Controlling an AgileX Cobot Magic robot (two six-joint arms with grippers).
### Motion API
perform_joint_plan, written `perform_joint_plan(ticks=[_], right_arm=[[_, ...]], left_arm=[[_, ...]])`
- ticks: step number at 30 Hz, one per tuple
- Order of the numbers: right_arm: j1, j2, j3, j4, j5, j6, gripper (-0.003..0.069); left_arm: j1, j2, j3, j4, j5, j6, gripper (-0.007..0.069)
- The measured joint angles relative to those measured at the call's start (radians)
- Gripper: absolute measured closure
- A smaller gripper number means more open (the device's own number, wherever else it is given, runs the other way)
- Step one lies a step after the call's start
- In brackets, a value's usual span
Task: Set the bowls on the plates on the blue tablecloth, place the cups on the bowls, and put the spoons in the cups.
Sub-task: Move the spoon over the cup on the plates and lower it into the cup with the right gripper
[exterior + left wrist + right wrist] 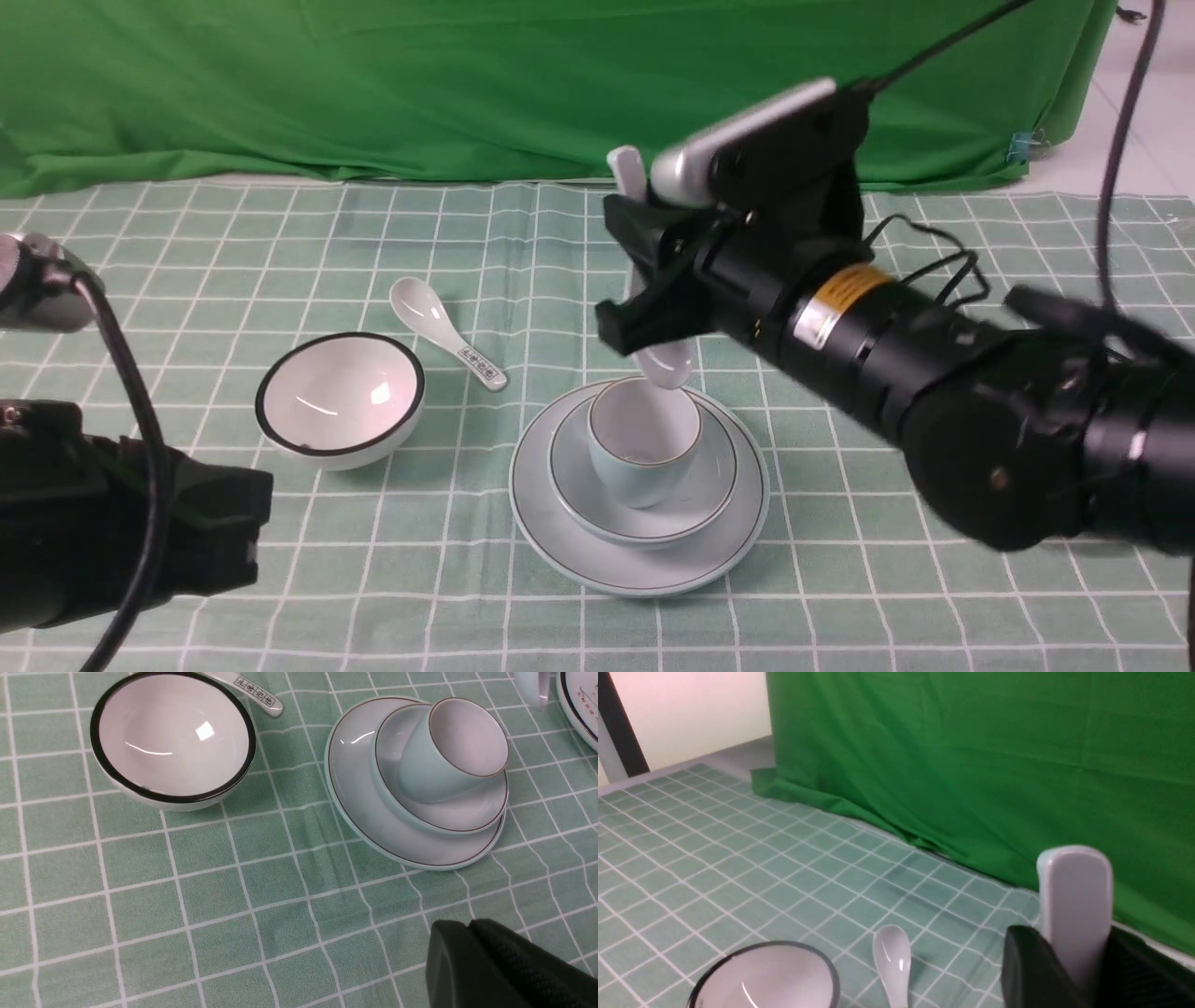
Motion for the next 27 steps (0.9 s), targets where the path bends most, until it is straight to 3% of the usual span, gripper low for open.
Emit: perform_joint_plan(ticks=[5, 20, 23, 27], right_arm=[[0.008, 0.081, 0.007, 0.001, -0.086, -0.003, 0.0485], [0.017, 0.208, 0.007, 0.001, -0.085, -0.004, 0.0483], [0.017, 0.210, 0.007, 0.002, -0.081, -0.004, 0.0450], [0.017, 0.192, 0.007, 0.002, -0.028, -0.004, 0.0354]], left_arm=[[0.000, 0.000, 0.000, 0.008, 0.000, -0.001, 0.0616], [0.000, 0.000, 0.000, 0.011, 0.000, -0.005, 0.0616], [0.000, 0.000, 0.000, 0.011, 0.000, -0.007, 0.0616], [0.000, 0.000, 0.000, 0.011, 0.000, -0.012, 0.0616]])
